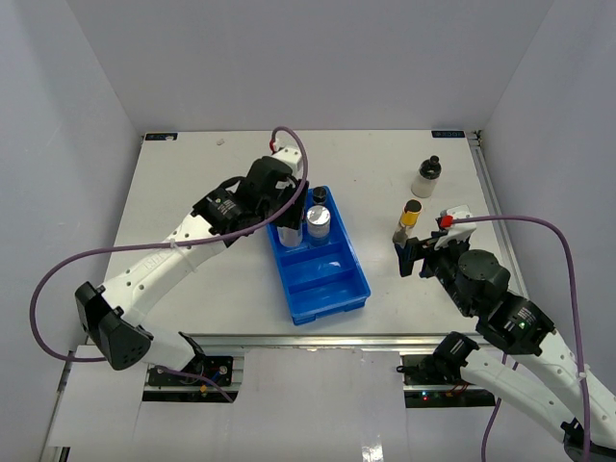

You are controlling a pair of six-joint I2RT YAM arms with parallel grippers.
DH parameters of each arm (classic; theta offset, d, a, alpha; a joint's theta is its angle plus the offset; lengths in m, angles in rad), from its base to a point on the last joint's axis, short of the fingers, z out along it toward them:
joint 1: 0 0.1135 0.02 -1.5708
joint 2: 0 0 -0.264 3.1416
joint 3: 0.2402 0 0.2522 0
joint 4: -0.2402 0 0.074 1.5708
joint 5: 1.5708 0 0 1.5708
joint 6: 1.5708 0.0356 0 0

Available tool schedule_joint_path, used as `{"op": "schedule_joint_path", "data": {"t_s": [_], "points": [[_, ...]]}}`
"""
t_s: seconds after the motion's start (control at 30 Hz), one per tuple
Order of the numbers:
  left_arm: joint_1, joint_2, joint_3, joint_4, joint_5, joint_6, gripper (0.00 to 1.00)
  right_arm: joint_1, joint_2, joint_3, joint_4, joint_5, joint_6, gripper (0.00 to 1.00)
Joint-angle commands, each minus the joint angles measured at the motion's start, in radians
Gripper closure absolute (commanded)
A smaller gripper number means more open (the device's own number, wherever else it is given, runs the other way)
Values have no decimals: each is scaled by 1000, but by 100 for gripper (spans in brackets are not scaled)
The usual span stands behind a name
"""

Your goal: Organize the condiment bottles

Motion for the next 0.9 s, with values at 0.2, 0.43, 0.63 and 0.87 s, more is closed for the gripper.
{"op": "schedule_joint_path", "data": {"t_s": [0.2, 0.43, 0.63, 0.87], "points": [[-8, -93, -101, 144, -41, -37, 100, -4, -12, 90, -8, -31, 30, 9], [-8, -63, -167, 236, 10, -25, 100, -5, -15, 94, -14, -30, 31, 9], [-6, -45, -224, 292, -33, -19, 100, -4, -30, 95, -16, -19, 32, 9], [-7, -48, -306, 388, -49, -11, 100, -5, -34, 80, -15, -21, 32, 9]]}}
